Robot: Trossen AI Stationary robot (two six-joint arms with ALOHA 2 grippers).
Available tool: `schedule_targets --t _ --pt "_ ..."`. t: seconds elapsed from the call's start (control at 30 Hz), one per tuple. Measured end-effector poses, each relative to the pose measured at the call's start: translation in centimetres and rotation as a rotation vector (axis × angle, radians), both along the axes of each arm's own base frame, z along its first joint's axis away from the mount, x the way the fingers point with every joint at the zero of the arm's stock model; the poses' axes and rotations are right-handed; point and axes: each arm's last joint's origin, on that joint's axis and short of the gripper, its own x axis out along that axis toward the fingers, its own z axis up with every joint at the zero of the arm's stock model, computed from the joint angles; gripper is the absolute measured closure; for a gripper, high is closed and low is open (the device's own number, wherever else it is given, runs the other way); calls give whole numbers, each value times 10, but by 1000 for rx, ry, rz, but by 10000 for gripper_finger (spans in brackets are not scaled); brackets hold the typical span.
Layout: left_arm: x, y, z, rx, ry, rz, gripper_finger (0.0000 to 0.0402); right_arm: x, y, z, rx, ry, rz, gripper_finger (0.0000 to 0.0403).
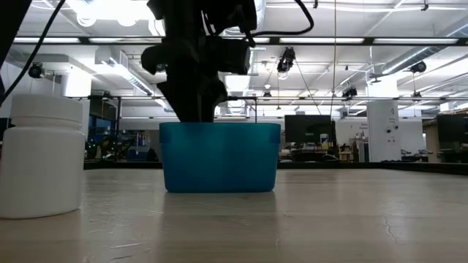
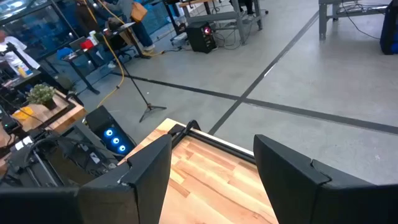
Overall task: Pick and place pill bottles into a basket
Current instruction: Put the top pill bottle into the bin, then put the pill bottle into the bin
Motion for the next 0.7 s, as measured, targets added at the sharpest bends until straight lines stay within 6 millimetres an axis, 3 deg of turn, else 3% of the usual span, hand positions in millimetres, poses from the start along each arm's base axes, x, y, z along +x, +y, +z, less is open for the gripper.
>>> schedule_targets --t 0.3,0.7 --pt "-4 1 15 7 -45 4 171 0 0 0 -1 1 1 184" --pt "-28 4 71 19 -203 19 169 0 0 0 -1 -2 0 184"
